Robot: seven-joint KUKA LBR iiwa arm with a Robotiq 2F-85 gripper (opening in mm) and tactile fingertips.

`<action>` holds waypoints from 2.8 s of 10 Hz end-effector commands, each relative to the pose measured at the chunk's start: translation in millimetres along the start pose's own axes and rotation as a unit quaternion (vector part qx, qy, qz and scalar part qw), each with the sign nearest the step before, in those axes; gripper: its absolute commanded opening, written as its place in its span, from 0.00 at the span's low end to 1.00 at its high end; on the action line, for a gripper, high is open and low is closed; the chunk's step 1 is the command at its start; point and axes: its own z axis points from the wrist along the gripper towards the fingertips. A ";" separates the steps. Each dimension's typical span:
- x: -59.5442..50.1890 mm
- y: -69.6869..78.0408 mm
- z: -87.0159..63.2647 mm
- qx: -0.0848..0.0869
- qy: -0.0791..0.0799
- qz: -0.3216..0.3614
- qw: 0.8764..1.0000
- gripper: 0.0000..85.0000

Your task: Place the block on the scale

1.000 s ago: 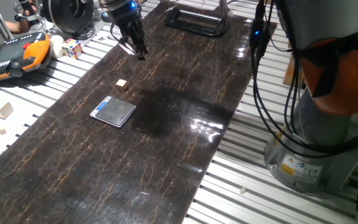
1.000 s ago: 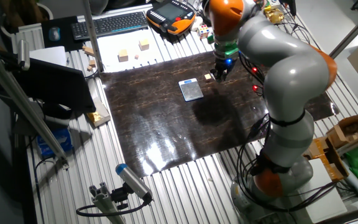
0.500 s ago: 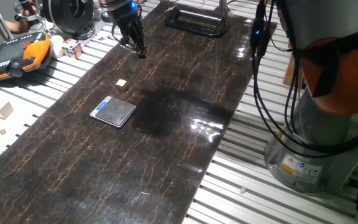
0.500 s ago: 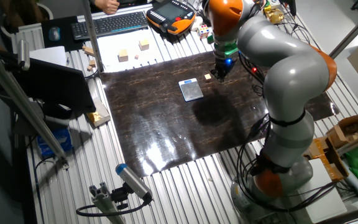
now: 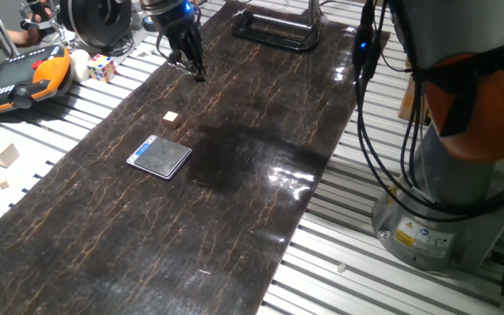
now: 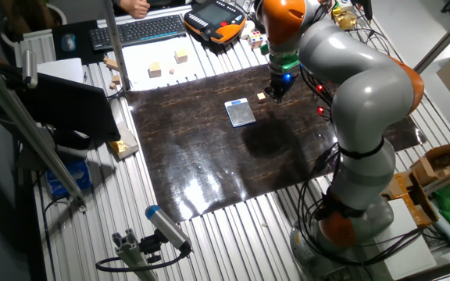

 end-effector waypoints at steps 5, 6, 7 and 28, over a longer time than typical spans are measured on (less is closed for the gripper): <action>0.0 0.1 -0.1 -0.022 -0.013 0.055 0.998 0.02; 0.0 0.1 -0.1 -0.040 -0.024 0.067 0.997 0.02; 0.0 0.1 -0.1 -0.047 -0.036 0.076 0.995 0.02; -142.3 -39.3 52.0 -0.009 -0.082 0.107 0.991 0.65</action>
